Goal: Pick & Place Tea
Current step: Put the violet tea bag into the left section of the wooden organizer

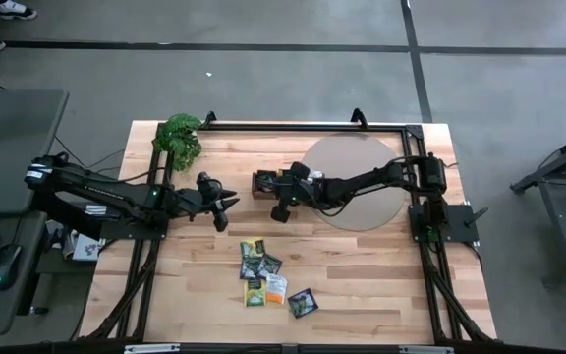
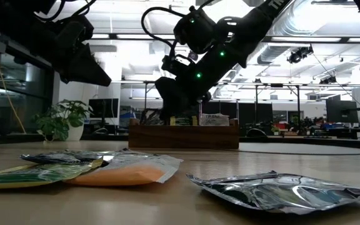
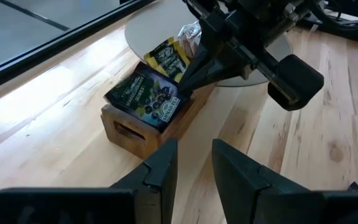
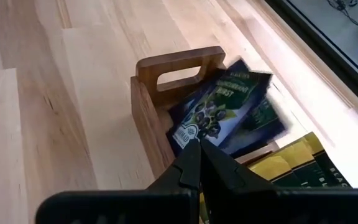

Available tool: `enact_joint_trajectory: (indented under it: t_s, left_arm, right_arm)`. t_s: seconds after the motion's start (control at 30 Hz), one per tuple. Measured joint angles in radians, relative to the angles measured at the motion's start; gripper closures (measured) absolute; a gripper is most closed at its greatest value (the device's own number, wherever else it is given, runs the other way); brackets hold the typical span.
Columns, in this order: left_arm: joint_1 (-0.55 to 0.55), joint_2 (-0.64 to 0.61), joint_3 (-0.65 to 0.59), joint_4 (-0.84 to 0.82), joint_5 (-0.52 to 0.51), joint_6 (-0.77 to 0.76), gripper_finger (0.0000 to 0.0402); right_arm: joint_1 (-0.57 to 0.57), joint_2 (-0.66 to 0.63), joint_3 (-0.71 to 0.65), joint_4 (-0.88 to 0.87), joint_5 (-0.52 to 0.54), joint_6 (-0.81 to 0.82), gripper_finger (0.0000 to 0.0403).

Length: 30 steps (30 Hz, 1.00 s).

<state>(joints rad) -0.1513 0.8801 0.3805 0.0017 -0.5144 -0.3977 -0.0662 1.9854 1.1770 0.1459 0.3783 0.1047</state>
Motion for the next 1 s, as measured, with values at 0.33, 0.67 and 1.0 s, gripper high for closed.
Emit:
enact_joint_trajectory:
  t_s: [0.33,0.67,1.0]
  left_arm:
    - [0.0,0.0,0.0,0.0,0.003,0.0,0.0305]
    - [0.0,0.0,0.0,-0.001,0.009,-0.019,0.0305]
    - [0.0,0.0,0.0,-0.001,0.01,-0.026,0.0305]
  right_arm:
    - [0.0,0.0,0.0,0.0,-0.008,0.0,0.0403]
    - [-0.01,0.0,0.0,0.004,-0.037,0.0,0.0403]
    - [-0.031,0.0,0.0,0.0,-0.059,0.003,0.0403]
